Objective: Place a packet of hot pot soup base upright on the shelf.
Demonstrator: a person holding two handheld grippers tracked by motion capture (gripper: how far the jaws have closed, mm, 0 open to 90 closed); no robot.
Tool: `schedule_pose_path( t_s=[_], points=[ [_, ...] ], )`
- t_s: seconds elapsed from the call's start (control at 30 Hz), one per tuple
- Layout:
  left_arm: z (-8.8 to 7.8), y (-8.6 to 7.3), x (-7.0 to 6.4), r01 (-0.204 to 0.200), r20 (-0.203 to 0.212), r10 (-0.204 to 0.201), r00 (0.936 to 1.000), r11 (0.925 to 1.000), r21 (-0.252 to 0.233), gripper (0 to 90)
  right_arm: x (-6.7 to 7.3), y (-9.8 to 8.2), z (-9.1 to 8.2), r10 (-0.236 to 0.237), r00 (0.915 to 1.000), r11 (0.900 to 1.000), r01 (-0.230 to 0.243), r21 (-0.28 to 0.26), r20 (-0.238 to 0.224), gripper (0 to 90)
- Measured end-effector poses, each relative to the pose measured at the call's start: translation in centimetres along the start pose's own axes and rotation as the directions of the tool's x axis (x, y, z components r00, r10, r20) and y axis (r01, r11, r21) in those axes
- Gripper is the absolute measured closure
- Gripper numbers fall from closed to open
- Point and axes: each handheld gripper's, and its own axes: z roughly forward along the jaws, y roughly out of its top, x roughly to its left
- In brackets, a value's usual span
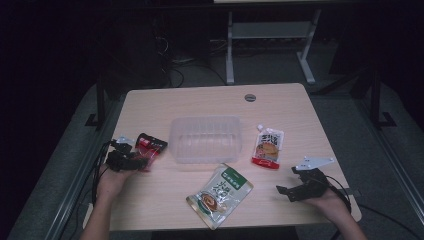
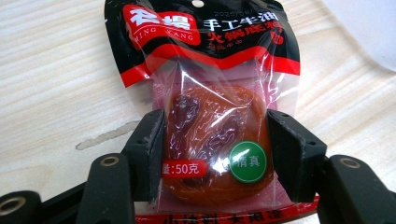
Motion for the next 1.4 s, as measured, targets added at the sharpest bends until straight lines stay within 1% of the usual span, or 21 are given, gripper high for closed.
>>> schedule_pose_path(
  t_s=[0.07,0.2,0.27,0.37,0.4,0.43,0.5,0.63,0.67,0.73,0.87,0.93,1.07,1.1,1.13,1.2,1.23,1.27,1.33,1.4],
  points=[
    [-0.2,0.1,0.0,-0.008,0.003,0.008,1.0,1.0,0.002,41.3,0.0,0.0,0.0,-0.001,1.0,1.0,0.001,0.0,0.0,6.3],
    [-0.7,0.2,0.3,0.012,0.03,-0.012,0.9995,0.9999,-0.01,41.3,0.0,0.0,-0.1,0.001,1.0,1.0,-0.001,-0.001,0.002,6.3],
    [-1.1,0.2,0.4,0.007,0.036,-0.006,0.9993,0.9998,-0.018,41.4,0.0,0.0,-0.1,0.008,1.0,1.0,-0.008,-0.003,0.001,6.3],
    [-1.7,0.1,0.4,-0.01,0.04,0.01,0.9991,0.9999,-0.012,41.4,0.0,0.0,-0.1,0.013,0.9999,1.0,-0.013,-0.003,0.001,6.3],
    [-1.9,0.0,0.4,-0.018,0.043,0.018,0.9989,0.9998,-0.011,41.4,0.1,0.0,-0.1,0.022,0.9998,1.0,-0.022,-0.005,0.001,7.9],
    [-2.2,-0.1,0.3,-0.016,0.05,0.017,0.9986,0.9997,-0.018,41.4,0.1,0.0,-0.1,0.022,0.9998,1.0,-0.022,-0.005,0.001,7.9],
    [-2.7,-0.2,0.1,-0.023,0.057,0.024,0.9981,0.9995,-0.022,41.4,0.2,-0.1,-0.3,0.012,0.9998,1.0,-0.011,-0.011,0.016,11.2],
    [-3.7,-0.4,-0.3,-0.036,0.086,0.038,0.9956,0.999,-0.026,41.4,0.2,-0.1,-0.3,0.025,0.9995,1.0,-0.025,-0.014,0.019,11.2],
    [-4.0,-0.5,-0.4,-0.048,0.09,0.05,0.9947,0.9986,-0.021,41.4,0.3,-0.1,-0.3,0.029,0.9994,1.0,-0.029,-0.011,0.017,11.2],
    [-4.3,-0.6,-0.6,-0.057,0.098,0.058,0.9935,0.9983,-0.015,41.5,0.2,-0.1,-0.3,0.032,0.9994,0.999,-0.031,-0.011,0.013,11.4],
    [-4.8,-1.1,-0.9,-0.061,0.107,0.062,0.9923,0.9981,-0.01,41.4,0.1,0.0,-0.3,0.044,0.999,0.999,-0.044,-0.011,0.002,12.7],
    [-5.3,-1.5,-1.0,-0.054,0.123,0.056,0.9908,0.9984,-0.017,41.5,0.2,0.0,-0.4,0.047,0.9989,0.999,-0.047,-0.015,0.004,12.9],
    [-6.2,-2.2,-1.3,-0.062,0.132,0.065,0.9892,0.9978,-0.022,41.5,0.1,0.0,-0.5,0.055,0.9985,0.998,-0.055,-0.021,0.001,13.0],
    [-6.4,-2.3,-1.4,-0.059,0.138,0.063,0.9885,0.9978,-0.029,41.5,0.1,0.1,-0.6,0.068,0.9976,0.997,-0.068,-0.019,-0.008,13.5],
    [-6.6,-2.5,-1.5,-0.061,0.145,0.064,0.9873,0.9977,-0.029,41.5,0.1,0.1,-0.6,0.068,0.9976,0.997,-0.068,-0.019,-0.008,13.5],
    [-7.0,-2.8,-1.7,-0.074,0.156,0.077,0.9848,0.9968,-0.03,41.5,0.1,0.2,-0.6,0.077,0.9969,0.997,-0.077,-0.025,-0.02,14.0],
    [-7.2,-2.9,-1.9,-0.08,0.16,0.085,0.9834,0.9962,-0.034,41.5,0.1,0.3,-0.6,0.067,0.9976,0.997,-0.068,-0.03,-0.02,14.0],
    [-7.4,-3.1,-2.2,-0.079,0.168,0.084,0.9823,0.9963,-0.035,41.5,0.3,0.5,-0.7,0.07,0.9973,0.997,-0.071,-0.03,-0.022,14.1],
    [-7.6,-3.3,-2.6,-0.093,0.173,0.097,0.9801,0.9951,-0.035,41.5,0.4,0.7,-0.7,0.065,0.9978,0.997,-0.065,-0.031,-0.015,14.3],
    [-8.0,-3.5,-3.1,-0.103,0.185,0.107,0.9769,0.9941,-0.035,41.5,0.5,0.9,-0.8,0.065,0.9977,0.997,-0.066,-0.038,-0.018,14.3]
  ],
)
